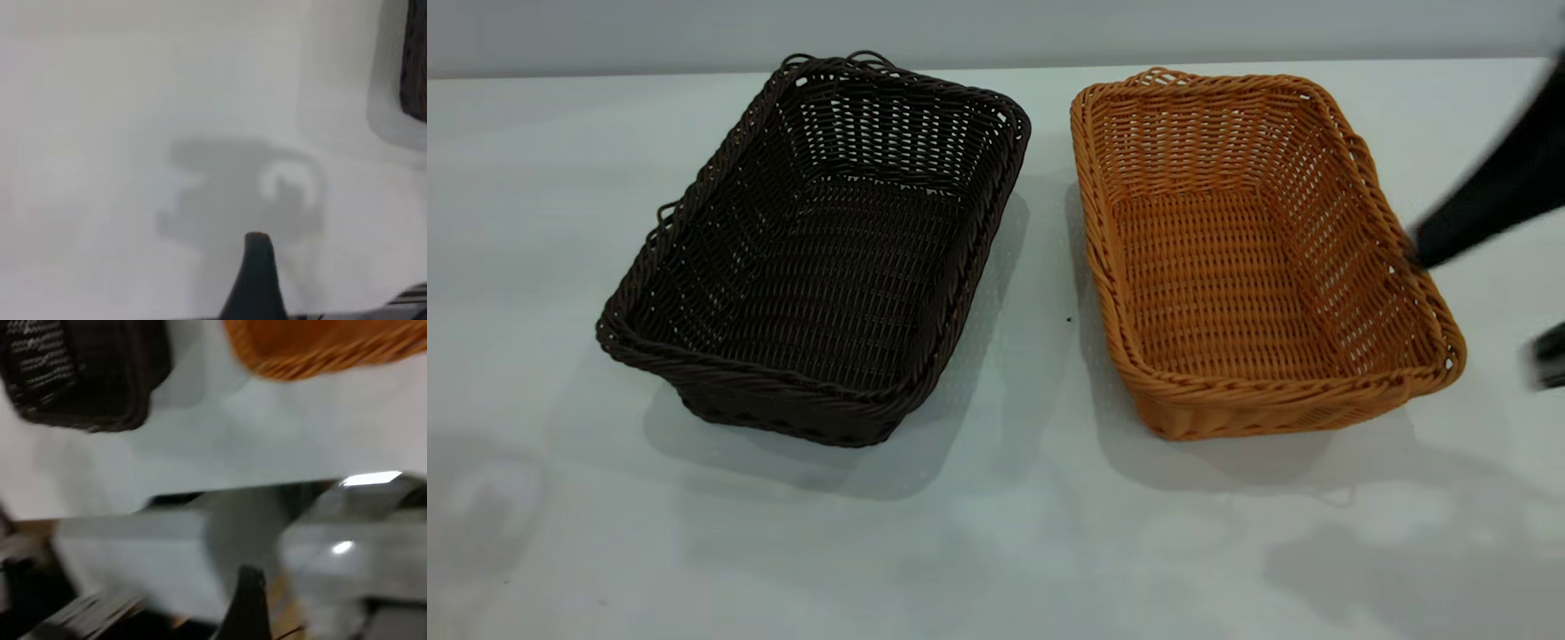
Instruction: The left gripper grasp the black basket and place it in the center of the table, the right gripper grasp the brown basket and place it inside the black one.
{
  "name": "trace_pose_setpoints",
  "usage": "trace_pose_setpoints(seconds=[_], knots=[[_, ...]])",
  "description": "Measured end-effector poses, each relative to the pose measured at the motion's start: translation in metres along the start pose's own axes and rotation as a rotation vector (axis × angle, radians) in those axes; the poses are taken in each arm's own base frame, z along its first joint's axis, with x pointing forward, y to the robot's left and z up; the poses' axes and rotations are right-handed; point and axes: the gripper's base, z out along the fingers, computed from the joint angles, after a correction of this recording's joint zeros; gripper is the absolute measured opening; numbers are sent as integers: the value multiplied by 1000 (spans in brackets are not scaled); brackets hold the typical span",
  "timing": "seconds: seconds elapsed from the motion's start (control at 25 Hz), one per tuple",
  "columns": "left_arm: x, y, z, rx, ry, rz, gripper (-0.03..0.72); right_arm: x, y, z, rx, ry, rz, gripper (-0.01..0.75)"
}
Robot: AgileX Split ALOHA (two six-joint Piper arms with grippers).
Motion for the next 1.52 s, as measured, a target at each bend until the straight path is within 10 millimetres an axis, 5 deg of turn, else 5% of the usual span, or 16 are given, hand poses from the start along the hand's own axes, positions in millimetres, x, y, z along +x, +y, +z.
trace_pose_setpoints(seconds=[0.28, 0.52, 0.88, 1.08, 1.52], knots=[[-31, 0, 31, 10, 35, 2, 573, -15, 7, 75, -94, -31, 349, 587], [-42, -4, 46, 57, 41, -46, 573, -31, -6, 117, 2, -64, 599, 586], [-49, -9, 79, 96, 74, -65, 573, -56, -24, 149, 160, -211, 831, 586], [-70, -20, 112, 119, 115, -18, 573, -56, -27, 162, 214, -254, 873, 586], [-120, -95, 194, 188, 168, 147, 573, -58, -29, 163, 228, -276, 880, 586]])
